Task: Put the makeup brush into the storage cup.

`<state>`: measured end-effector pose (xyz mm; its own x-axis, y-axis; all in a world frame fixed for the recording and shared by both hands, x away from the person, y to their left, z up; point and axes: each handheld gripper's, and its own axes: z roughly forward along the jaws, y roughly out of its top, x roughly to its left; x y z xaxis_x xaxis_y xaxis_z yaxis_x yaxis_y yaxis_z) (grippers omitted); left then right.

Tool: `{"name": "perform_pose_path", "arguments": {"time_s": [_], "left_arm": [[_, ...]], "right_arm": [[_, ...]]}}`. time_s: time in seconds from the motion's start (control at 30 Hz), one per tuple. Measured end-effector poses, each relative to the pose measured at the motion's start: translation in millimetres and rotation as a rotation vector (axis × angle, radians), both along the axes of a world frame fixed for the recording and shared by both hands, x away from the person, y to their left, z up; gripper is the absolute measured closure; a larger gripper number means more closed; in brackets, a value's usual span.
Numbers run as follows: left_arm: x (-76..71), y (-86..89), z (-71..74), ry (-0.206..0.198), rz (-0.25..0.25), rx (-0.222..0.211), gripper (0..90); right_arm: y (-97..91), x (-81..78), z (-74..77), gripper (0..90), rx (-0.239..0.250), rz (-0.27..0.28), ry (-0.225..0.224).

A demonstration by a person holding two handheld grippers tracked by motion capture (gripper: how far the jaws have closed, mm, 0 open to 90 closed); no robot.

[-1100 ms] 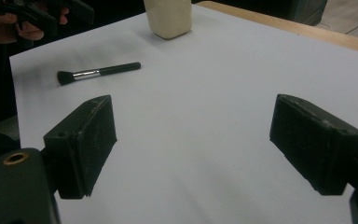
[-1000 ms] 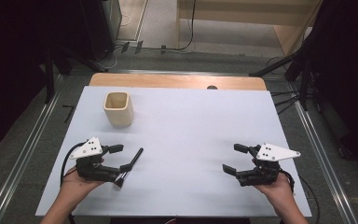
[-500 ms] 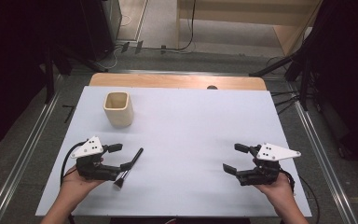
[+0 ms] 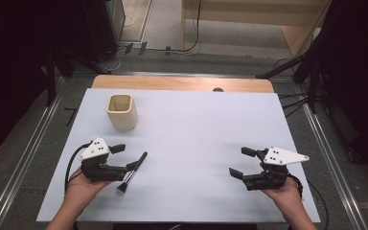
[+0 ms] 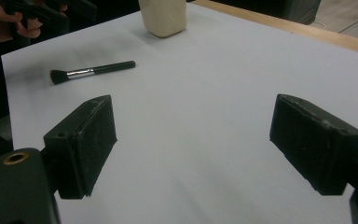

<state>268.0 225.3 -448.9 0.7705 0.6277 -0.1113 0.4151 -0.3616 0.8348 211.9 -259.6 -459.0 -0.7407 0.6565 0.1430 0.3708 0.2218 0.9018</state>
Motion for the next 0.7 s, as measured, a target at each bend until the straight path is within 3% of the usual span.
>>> {"name": "perform_pose_path", "arguments": {"time_s": [0.17,0.3,0.4,0.7], "left_arm": [[3.8,-2.7,-0.1,0.009,0.078,-0.013,21.3],[5.6,-5.9,-0.6,0.001,0.108,-0.005,21.3],[5.1,-8.0,0.8,-0.028,0.125,-0.006,21.3],[10.2,-12.1,-3.2,-0.004,0.137,0.000,21.2]], "right_arm": [[-0.1,0.1,0.0,15.2,-0.004,-0.006,-0.003],[-0.4,0.2,0.0,15.3,-0.006,-0.010,-0.003],[-0.6,0.3,0.0,15.3,-0.007,-0.012,-0.005],[-1.1,0.4,0.1,15.3,-0.008,-0.017,-0.005]]}}
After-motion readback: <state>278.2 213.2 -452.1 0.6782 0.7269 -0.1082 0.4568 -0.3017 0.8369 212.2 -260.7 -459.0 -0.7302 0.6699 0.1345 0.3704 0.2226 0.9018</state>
